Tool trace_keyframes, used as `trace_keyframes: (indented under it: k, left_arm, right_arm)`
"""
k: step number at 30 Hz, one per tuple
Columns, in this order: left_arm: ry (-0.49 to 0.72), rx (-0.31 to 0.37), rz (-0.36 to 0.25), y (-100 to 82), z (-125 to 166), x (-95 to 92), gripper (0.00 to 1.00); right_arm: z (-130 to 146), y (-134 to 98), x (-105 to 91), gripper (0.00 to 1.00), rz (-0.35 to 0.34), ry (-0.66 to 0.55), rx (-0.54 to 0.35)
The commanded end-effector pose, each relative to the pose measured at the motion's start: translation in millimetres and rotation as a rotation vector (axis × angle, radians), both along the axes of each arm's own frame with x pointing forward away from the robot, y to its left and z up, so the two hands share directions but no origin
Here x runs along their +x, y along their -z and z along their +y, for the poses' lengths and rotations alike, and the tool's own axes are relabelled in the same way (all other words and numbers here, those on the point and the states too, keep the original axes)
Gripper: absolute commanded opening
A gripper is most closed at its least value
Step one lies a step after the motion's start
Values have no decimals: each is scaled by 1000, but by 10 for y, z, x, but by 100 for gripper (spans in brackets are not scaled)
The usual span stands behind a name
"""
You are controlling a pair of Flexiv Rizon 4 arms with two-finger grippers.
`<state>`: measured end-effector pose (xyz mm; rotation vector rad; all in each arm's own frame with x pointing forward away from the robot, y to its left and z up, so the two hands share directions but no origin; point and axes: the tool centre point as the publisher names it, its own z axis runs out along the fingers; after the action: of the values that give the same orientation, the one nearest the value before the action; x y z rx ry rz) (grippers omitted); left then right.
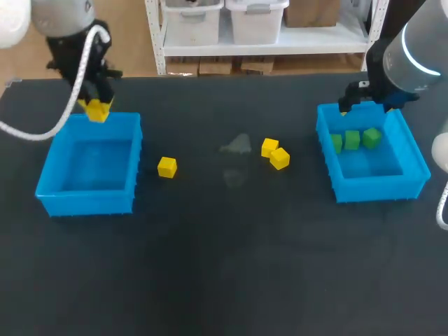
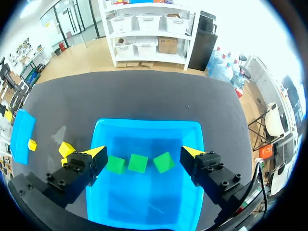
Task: Put the green cubes in the right bin and the yellow cubes in the left bin.
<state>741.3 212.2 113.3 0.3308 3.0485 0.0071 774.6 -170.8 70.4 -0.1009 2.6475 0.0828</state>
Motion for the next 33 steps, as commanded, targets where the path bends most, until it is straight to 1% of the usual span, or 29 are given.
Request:
trace_keyframes:
  k: [1,6,8,9,10,11,15,18,20,23,27,33]
  left_arm:
    - [-12,-30,-83,189,94,-203,0]
    - [-25,-34,-36,440,52,-250,0]
    - [-25,-43,-19,499,17,-266,0]
    - [-19,-30,-18,521,2,-269,30]
    - [-12,-32,-14,543,-9,-268,69]
    - [-9,-35,-11,550,-24,-263,100]
    - [29,-36,-19,484,-140,-206,100]
    - [60,-50,-32,350,-279,-162,100]
    - [87,-64,-38,247,-415,-144,100]
    - [123,-91,-43,145,-626,-139,100]
    - [150,-116,-41,104,-906,-128,100]
    - [215,-132,-22,143,-1247,-186,100]
  right_arm:
    - [0,0,-12,100,-3,2,-1]
    - [0,0,-12,100,-3,2,-1]
    - [0,0,-12,100,-3,2,-1]
    - [0,0,-12,100,-3,2,-1]
    - [0,0,-12,100,-3,2,-1]
    - [0,0,-12,100,-3,2,-1]
    - [0,0,-12,100,-3,2,-1]
    - [0,0,-12,100,-3,2,-1]
    - [0,0,-12,100,-3,2,-1]
    - [0,0,-12,100,-3,2,-1]
    - [0,0,-12,100,-3,2,-1]
    - [0,0,-12,100,-3,2,-1]
